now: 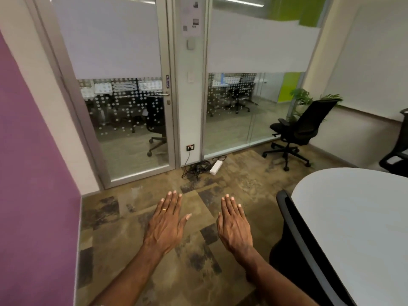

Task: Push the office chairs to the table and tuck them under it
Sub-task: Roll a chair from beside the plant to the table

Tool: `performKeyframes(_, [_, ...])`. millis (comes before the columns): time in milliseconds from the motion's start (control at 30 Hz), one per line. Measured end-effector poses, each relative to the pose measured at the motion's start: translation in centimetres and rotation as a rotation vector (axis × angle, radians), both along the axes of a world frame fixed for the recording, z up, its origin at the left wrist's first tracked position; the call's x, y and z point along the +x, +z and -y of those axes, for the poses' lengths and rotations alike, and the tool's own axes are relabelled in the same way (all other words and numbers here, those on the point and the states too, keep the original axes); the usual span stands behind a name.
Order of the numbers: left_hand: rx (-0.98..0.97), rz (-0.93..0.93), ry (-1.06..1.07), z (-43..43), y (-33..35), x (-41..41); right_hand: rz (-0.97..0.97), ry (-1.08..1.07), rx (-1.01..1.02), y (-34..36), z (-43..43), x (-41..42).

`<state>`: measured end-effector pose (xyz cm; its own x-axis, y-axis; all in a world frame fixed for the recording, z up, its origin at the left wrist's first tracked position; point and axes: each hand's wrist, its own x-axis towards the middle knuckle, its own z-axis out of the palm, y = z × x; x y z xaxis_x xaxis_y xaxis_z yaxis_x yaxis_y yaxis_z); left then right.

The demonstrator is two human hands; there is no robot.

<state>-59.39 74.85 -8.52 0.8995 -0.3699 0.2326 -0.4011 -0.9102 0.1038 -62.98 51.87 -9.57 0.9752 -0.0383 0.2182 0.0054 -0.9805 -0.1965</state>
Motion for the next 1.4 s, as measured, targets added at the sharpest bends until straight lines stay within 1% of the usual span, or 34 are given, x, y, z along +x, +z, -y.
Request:
performKeyframes(100, [0.006, 0.039, -0.040, 0.4, 0.4, 5.2, 0.025, -0.050, 0.021, 0.7, 0.0, 4.1])
performKeyframes(233, [-0.040, 0.005, -0.101, 2.2, 0.1, 11.4, 0.012, -0.108, 0.012, 0.6, 1.5, 9.3])
performKeyframes(367, [-0.010, -0.005, -0.129, 4.4, -0.9, 17.8, 0.018, -0.144, 0.025, 0.2, 3.6, 14.9])
performKeyframes(433, [-0.035, 0.016, -0.141, 6.0, -1.2, 21.3, 0.033, -0.163, 0.026, -0.4, 5.0, 18.2])
performKeyframes(533, [-0.073, 0.022, -0.175, 9.3, -1.0, 26.6, 0.030, -0.190, 0.025, -1.0, 8.1, 23.5])
performKeyframes(700, [-0.037, 0.016, -0.191, 15.9, -1.1, 36.0, 0.008, -0.241, 0.034, -1.7, 13.8, 32.7])
performKeyframes(833, [-0.050, 0.071, -0.202, 22.2, -0.2, 42.6, 0.004, -0.261, -0.019, -1.1, 19.8, 39.2])
performKeyframes(900, [-0.033, 0.026, -0.227, 24.7, 0.2, 45.5, -0.016, -0.285, -0.023, -0.7, 22.3, 41.8])
performKeyframes(1000, [-0.021, 0.083, -0.259, 27.7, 0.3, 49.5, 0.001, -0.331, -0.032, -0.9, 25.2, 44.8])
performKeyframes(1100, [-0.037, 0.051, -0.289, 30.8, 0.9, 54.6, -0.029, -0.363, -0.016, -0.8, 28.5, 48.9])
performKeyframes(1267, [-0.011, 0.073, -0.356, 35.1, -0.1, 62.6, -0.044, -0.432, -0.018, -2.0, 32.7, 54.9])
performKeyframes(1400, [-0.049, 0.068, -0.426, 38.4, -0.7, 69.6, -0.038, -0.517, -0.017, -2.7, 35.2, 60.2])
